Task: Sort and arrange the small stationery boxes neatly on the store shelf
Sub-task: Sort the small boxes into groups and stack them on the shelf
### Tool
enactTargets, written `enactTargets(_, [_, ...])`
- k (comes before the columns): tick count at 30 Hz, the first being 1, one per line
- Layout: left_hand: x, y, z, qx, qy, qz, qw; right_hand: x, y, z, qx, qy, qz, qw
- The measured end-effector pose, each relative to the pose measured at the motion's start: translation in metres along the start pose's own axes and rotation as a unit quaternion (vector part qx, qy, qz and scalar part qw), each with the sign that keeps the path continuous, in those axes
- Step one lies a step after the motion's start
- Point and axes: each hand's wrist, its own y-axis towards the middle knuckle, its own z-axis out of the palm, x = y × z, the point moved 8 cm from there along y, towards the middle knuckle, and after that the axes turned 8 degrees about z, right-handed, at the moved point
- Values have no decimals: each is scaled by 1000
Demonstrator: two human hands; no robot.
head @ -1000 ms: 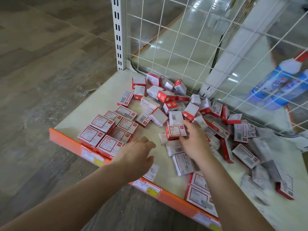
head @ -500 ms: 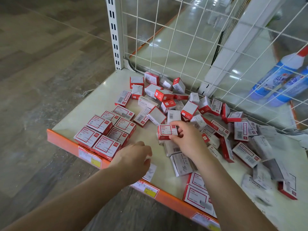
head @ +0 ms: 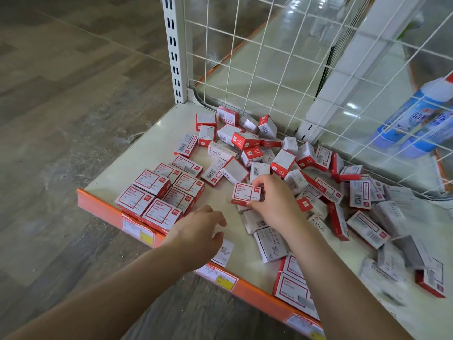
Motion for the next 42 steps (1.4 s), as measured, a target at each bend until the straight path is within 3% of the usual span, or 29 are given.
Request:
enactTargets(10, [3,-1,-7,-39,-111,-15,993,-5,-24,-24,-55,84,-31,994])
enactTargets(17, [0,2,-14,-95,-295,-67,949,5,-55,-24,-33,122,-78,989])
enactTargets(34, [-2,0,-8,-79,-331,-114,933,3,-74,-17,-5,122,-68,990])
enactTargets(39, [-2,-1,-9,-75,-312,-95,942,4,-75,-17,-7,124,-60,990])
enactTargets(42, [2,-2,-21,-114,-271,-74,953,5,-73,-18,-22,133,-43,990])
